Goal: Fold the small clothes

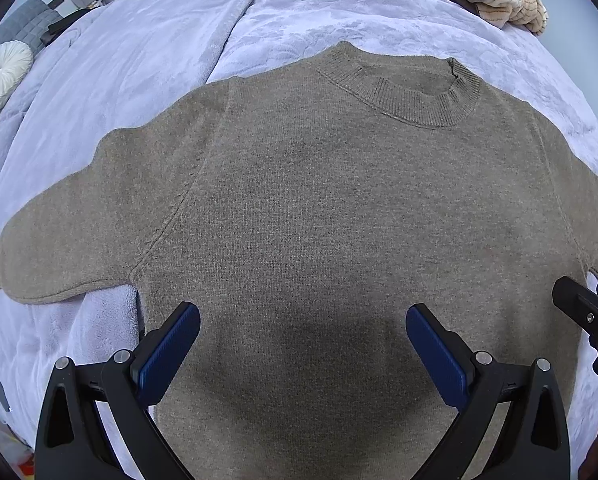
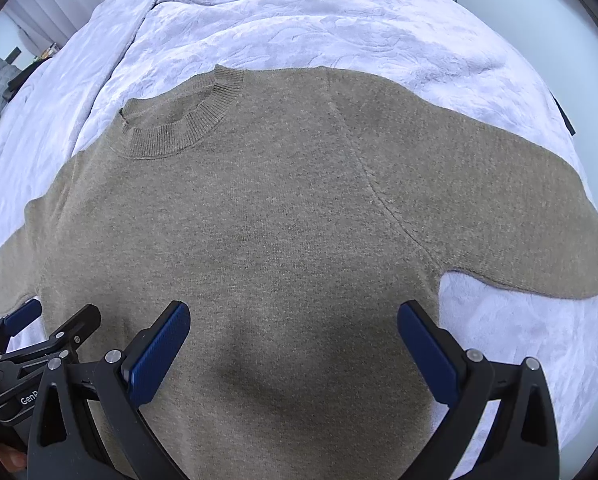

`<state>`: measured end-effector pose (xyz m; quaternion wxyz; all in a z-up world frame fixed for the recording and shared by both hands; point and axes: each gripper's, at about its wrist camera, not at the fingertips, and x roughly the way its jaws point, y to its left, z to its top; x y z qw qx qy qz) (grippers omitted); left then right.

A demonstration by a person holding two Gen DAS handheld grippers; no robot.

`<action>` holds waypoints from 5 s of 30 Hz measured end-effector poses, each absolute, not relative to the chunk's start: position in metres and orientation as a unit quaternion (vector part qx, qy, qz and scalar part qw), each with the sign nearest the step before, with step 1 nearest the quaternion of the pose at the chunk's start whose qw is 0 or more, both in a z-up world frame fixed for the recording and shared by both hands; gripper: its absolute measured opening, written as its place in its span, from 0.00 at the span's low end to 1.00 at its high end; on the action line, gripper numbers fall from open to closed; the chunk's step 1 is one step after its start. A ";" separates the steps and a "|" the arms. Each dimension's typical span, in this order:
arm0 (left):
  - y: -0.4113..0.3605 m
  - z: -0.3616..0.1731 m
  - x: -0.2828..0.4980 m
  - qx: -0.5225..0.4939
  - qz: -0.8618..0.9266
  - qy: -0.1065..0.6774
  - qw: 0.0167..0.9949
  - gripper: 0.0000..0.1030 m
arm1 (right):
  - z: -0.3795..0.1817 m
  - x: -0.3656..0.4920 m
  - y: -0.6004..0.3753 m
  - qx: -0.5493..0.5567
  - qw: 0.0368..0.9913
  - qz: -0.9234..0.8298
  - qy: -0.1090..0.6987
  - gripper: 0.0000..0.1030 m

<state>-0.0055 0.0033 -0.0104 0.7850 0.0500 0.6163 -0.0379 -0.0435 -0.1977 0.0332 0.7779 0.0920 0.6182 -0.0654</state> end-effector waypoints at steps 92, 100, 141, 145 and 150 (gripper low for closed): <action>0.190 -0.006 -0.021 -0.110 0.024 0.552 0.826 1.00 | 0.029 -0.045 -0.119 0.085 0.775 0.003 0.626 1.00; 0.324 -0.039 -0.024 -0.198 0.164 0.518 0.816 1.00 | 0.014 -0.045 -0.067 0.061 0.759 0.042 0.647 1.00; -0.003 0.019 -0.026 0.041 -0.211 0.473 0.854 0.72 | 0.017 -0.099 -0.197 0.204 0.775 -0.052 0.596 1.00; 0.037 0.044 -0.014 0.026 -0.180 0.449 0.875 0.72 | 0.024 -0.089 -0.185 0.155 0.794 -0.034 0.587 1.00; 0.119 0.037 0.028 -0.008 -0.065 0.468 0.881 0.72 | 0.046 -0.050 -0.126 0.040 0.832 0.038 0.552 1.00</action>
